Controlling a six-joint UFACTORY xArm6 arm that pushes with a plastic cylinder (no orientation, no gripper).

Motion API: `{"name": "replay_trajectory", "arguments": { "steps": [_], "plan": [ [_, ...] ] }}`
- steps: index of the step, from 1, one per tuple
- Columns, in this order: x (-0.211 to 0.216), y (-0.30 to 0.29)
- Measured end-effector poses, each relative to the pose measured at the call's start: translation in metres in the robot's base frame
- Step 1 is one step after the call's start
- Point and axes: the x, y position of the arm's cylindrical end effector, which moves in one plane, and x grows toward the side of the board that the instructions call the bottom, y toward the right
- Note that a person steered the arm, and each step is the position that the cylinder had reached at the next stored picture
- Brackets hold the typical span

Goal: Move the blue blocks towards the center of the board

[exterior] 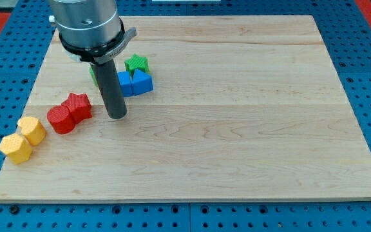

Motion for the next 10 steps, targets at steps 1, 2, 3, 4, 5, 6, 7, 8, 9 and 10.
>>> {"name": "replay_trajectory", "arguments": {
  "steps": [1,2,3,4,5,6,7,8,9,10],
  "plan": [
    [0.0,0.0],
    [0.0,0.0],
    [-0.01,0.0],
    [-0.016,-0.01],
    [-0.035,-0.03],
    [-0.039,-0.038],
    [-0.057,-0.03],
    [-0.074,-0.026],
    [-0.07,0.006],
    [-0.068,0.039]
  ]
}}
